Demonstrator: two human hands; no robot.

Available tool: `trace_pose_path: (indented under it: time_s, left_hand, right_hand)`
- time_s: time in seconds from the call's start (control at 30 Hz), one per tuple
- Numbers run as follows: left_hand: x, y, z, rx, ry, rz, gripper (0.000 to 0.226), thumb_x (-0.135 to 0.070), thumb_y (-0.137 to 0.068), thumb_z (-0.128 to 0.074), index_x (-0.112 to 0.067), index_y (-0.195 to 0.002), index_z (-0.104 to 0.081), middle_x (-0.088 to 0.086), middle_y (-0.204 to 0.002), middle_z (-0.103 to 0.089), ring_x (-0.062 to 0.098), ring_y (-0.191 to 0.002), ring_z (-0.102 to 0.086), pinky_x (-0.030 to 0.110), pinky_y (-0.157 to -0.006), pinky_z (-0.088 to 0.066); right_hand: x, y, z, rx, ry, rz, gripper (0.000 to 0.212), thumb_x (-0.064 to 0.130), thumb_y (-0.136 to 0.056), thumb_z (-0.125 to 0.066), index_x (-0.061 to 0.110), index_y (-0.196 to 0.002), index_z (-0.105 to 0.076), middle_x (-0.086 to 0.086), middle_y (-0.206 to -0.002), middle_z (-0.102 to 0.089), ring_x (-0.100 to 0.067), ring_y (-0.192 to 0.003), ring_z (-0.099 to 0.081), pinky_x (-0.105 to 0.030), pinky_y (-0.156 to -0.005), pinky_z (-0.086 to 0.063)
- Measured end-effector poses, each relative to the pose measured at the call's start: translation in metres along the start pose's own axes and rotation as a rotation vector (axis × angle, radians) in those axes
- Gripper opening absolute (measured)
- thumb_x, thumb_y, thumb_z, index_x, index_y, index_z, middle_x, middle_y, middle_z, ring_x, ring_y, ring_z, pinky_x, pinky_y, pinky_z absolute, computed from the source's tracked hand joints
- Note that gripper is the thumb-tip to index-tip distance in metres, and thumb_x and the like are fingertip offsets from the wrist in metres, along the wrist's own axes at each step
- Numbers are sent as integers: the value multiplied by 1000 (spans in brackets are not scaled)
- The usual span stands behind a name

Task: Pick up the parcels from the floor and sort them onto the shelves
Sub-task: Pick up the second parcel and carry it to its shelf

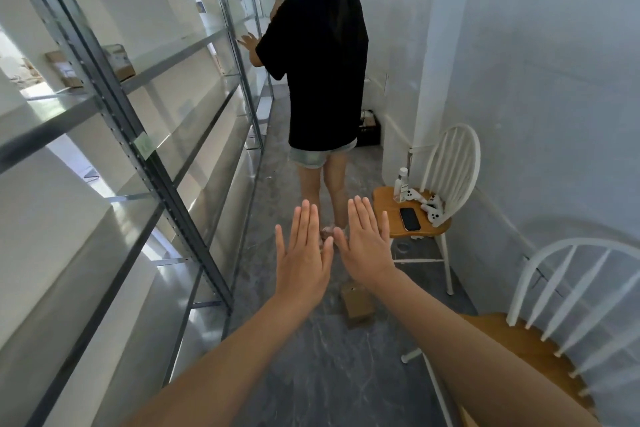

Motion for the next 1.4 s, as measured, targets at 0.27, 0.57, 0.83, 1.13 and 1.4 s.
trace_pose_path:
  time_s: [0.27, 0.57, 0.83, 1.13, 1.4]
  left_hand:
    - [-16, -11, -23, 22, -12, -3, 63, -43, -109, -17, -18, -163, 6, -5, -171, 14, 10, -156, 16, 43, -125, 16]
    - [-2, -34, -34, 45, -40, -20, 63, -44, -109, -16, -19, -162, 7, -5, -170, 14, 10, -155, 18, 41, -123, 18]
    - [24, -78, -40, 74, -8, -40, 68, -49, -103, -5, -19, -162, 10, -5, -169, 18, 10, -155, 20, 45, -126, 14]
    - [55, -128, -51, 81, 14, -72, 68, -50, -104, -6, -18, -163, 8, -4, -171, 15, 10, -156, 18, 46, -127, 13]
    - [74, -161, -52, 60, 47, -114, 70, -52, -103, -5, -18, -163, 6, -3, -172, 12, 11, -157, 16, 39, -121, 19]
  right_hand:
    - [-33, -3, -9, 4, 17, -10, 65, 45, -109, -19, 11, -162, -3, -4, -172, 1, -16, -157, 11, -46, -124, 12]
    - [-39, -23, -11, 13, 30, -17, 64, 44, -109, -19, 12, -162, -1, -3, -172, 2, -16, -157, 12, -46, -126, 10]
    - [-21, -57, -27, 46, 47, -28, 65, 46, -109, -17, 12, -162, 0, -3, -172, 5, -15, -156, 14, -46, -126, 9]
    - [0, -108, -31, 38, 86, -37, 67, 48, -108, -16, 13, -162, 2, -3, -171, 7, -15, -155, 16, -46, -126, 11]
    - [14, -139, -39, 43, 122, -60, 67, 47, -108, -14, 12, -161, 5, -4, -171, 11, -16, -154, 19, -46, -124, 13]
Point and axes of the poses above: each hand's wrist, its own y-axis away from the middle knuckle, its own z-axis out of the back of the hand, x = y × z, the point moved 5 cm from there along -y, towards the middle knuckle
